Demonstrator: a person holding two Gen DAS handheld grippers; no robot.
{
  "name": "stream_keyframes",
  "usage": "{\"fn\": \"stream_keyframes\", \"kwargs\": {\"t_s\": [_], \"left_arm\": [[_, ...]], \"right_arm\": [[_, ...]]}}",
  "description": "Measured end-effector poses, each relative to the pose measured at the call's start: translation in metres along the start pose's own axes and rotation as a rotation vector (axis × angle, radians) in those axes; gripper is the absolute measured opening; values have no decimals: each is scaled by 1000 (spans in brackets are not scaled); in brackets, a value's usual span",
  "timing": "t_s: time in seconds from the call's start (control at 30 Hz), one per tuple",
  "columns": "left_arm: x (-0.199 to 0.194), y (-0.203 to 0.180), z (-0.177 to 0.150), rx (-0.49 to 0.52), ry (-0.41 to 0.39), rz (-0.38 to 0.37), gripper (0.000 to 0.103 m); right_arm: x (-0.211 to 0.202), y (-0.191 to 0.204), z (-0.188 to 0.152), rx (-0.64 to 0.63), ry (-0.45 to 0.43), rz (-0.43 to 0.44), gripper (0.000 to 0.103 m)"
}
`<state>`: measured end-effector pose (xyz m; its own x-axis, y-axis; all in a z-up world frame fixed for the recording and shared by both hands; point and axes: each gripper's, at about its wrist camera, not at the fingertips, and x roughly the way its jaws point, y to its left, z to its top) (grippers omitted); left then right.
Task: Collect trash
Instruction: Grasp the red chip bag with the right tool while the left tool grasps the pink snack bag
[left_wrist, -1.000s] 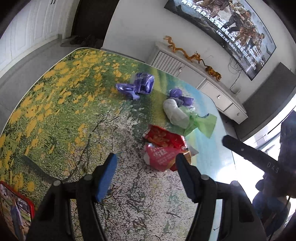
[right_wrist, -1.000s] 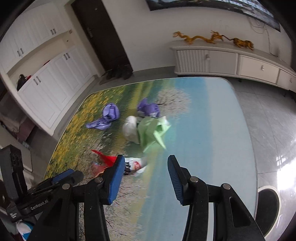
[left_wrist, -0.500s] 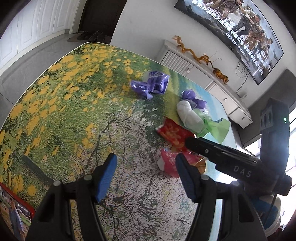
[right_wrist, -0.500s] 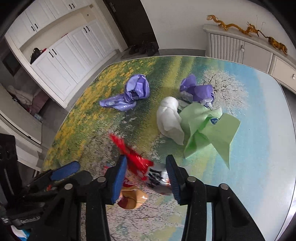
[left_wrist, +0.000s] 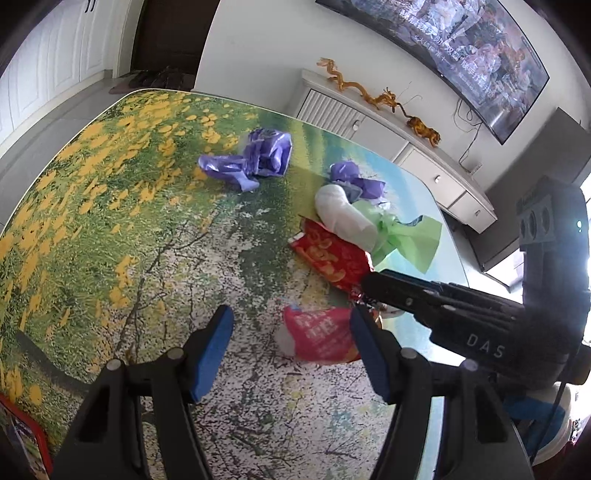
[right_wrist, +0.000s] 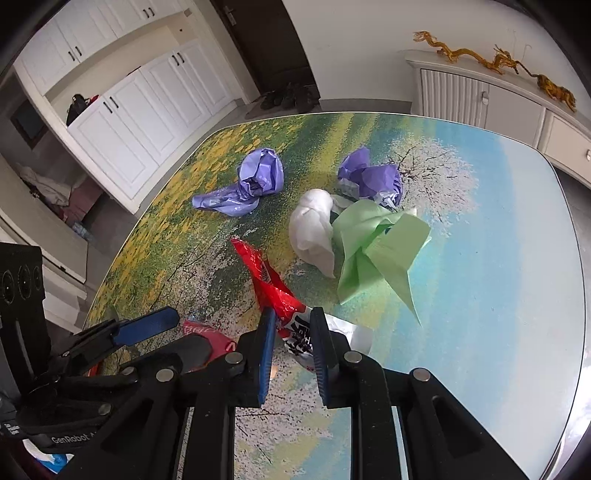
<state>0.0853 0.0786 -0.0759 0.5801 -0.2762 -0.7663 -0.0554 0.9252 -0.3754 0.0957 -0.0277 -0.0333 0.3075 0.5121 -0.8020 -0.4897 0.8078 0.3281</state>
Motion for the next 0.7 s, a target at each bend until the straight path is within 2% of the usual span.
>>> {"fn": "stream_keyframes", "kwargs": {"t_s": [0.27, 0.33, 0.4, 0.47, 0.7], "left_arm": [[0, 7, 1, -21, 3, 3, 64], [-1, 9, 1, -25, 2, 5, 64], [-3, 11, 1, -31, 1, 6, 64], [-5, 13, 0, -37, -1, 7, 64], [-10, 17, -2, -46, -10, 9, 64]], "right_arm": [[11, 0, 16, -62, 44, 65, 21], [15, 0, 20, -59, 48, 83, 23], [17, 0, 23, -63, 57, 97, 33], [19, 3, 26, -76, 64, 106, 37], [32, 20, 36, -131, 86, 127, 39]]}}
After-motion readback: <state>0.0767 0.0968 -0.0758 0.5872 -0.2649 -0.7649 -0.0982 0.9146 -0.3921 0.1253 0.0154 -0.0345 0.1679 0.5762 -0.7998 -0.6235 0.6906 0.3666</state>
